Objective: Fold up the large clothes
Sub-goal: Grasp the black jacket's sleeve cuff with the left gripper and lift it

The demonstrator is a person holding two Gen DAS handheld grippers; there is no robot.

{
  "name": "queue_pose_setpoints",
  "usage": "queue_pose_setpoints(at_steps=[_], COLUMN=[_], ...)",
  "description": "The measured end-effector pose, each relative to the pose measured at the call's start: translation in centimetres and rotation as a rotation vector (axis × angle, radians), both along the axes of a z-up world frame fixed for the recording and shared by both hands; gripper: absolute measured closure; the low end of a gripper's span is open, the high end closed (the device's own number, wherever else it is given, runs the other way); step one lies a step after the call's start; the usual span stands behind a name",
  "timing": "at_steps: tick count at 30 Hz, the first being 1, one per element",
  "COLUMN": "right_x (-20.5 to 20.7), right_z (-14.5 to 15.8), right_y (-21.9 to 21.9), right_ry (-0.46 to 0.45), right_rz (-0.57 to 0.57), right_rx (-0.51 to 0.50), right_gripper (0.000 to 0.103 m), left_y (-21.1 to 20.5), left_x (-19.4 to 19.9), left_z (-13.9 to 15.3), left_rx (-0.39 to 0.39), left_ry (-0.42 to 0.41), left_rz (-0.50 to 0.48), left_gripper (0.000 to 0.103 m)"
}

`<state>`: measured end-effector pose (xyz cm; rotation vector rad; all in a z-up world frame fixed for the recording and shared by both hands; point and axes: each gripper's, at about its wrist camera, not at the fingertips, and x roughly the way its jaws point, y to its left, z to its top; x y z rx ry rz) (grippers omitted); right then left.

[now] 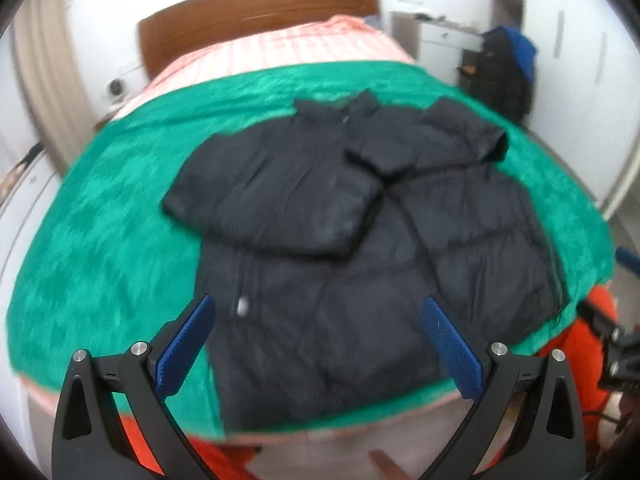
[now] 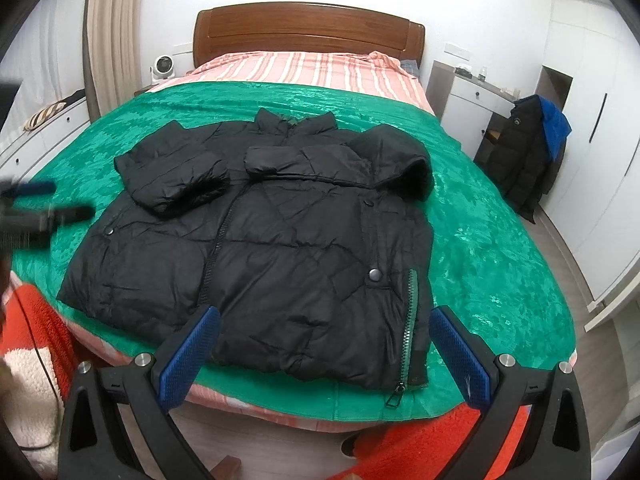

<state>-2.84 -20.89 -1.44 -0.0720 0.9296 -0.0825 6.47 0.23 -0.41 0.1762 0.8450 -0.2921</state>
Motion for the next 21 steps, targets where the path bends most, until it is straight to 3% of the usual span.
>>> queue_pose_setpoints(at_steps=[4,9,11,12,13,16,21], right_x=[-0.2,-0.8,-1.2,-1.4,-1.7,-2.2,-1.9], right_z=[0.0,0.3,0.5,0.6,0.6,-0.1,-1.8], right_y=[0.1,0.2,-0.2,-0.5,-0.9,-2.0,-2.4], right_ry=[-0.002,-0.015,-0.024,-0.028,-0.032,-0.024,0.026], right_rz=[-0.003,0.014,0.008,0.0,-0.012,-0.04,-0.044], right_rx=[0.015,0.014,0.012,0.011,0.009,0.01,0.055], right_gripper=[0.0,0.0,0.0,0.0,0.0,0.0,0.0], left_y=[-3.0,-7.3,-7.1,-6.5,-5.5,-0.7,11.4], left_x=[4.4,11.0,13.6,14.2,14.9,15.5,14.7], left_z=[-1.2,-8.6,-11.4,-11.7,-11.4,-7.1,1.2], left_rx=[0.001,0.258,0.29,0.271,0.236,0.01,-0.132], left_ry=[0.064,0.068,0.103,0.118,0.133,0.142,-0.025], left_rz=[-0.198,-0.23,-0.194,-0.169,-0.121,-0.031,0.232], left_gripper=[0.0,0.001,0.028,0.055,0.073,0.076,0.076])
